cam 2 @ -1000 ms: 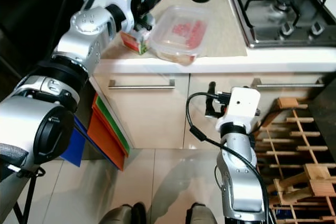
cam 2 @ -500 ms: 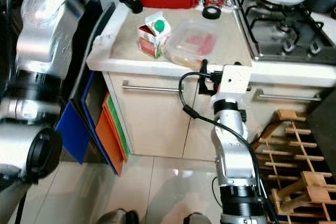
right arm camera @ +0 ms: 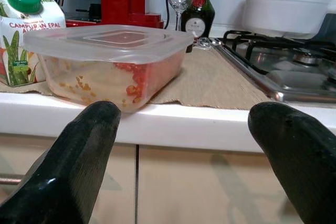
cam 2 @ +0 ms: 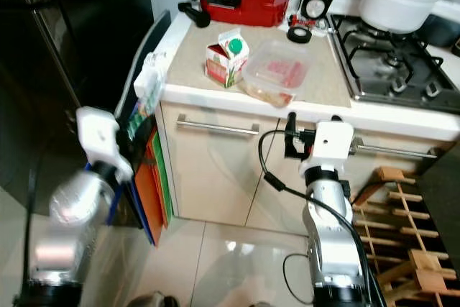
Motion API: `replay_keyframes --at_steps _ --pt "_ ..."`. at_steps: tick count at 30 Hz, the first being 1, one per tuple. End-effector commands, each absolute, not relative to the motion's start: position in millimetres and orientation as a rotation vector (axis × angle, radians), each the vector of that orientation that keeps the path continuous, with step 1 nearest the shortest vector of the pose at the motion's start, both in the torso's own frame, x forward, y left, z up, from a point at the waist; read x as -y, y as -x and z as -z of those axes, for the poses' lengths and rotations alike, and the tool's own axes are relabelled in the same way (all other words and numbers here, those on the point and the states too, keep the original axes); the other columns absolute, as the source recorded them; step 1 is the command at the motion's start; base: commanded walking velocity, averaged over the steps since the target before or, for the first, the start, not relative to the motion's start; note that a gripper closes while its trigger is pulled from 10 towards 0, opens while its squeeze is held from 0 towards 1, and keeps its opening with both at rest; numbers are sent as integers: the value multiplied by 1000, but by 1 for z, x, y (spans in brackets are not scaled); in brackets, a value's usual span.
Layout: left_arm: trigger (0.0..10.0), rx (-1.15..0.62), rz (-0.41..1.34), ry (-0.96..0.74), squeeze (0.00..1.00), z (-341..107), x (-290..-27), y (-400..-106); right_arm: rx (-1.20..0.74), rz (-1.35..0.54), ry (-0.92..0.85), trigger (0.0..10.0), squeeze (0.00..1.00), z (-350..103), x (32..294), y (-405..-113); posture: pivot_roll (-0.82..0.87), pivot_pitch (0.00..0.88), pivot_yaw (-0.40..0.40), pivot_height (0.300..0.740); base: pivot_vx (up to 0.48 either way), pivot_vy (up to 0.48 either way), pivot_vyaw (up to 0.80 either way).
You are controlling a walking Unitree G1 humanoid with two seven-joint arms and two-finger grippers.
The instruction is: Restocking fridge
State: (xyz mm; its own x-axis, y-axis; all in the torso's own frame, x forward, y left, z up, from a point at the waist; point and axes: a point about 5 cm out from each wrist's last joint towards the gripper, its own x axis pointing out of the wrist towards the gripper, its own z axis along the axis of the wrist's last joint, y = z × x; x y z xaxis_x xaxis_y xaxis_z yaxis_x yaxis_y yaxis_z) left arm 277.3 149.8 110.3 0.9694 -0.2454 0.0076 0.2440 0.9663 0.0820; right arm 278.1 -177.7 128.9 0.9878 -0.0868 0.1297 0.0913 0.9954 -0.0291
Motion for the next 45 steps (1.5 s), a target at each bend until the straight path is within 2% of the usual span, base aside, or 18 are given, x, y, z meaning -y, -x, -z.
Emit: replay_keyframes --at_steps 1,6,14,31,45 --pt "10000 74 236 -126 0 -120 -145 -283 143 79 24 10000 0 -130 177 -279 -5 0 -35 740 0 0 0" --pt "10000 86 224 -116 0 -129 -130 -301 128 58 49 10000 0 -124 171 -286 -24 0 -34 740 0 0 -405" --pt "10000 113 253 -146 0 -134 -121 -309 130 52 80 10000 0 -124 170 -289 -39 0 -19 740 0 0 -141" --pt "10000 137 242 -111 0 -141 -116 -311 123 25 71 10000 0 -120 165 -298 -28 0 -32 740 0 0 0" --pt "10000 132 247 -97 0 -139 -118 -309 106 26 61 10000 0 -116 165 -298 -22 0 -30 740 -339 0 0"
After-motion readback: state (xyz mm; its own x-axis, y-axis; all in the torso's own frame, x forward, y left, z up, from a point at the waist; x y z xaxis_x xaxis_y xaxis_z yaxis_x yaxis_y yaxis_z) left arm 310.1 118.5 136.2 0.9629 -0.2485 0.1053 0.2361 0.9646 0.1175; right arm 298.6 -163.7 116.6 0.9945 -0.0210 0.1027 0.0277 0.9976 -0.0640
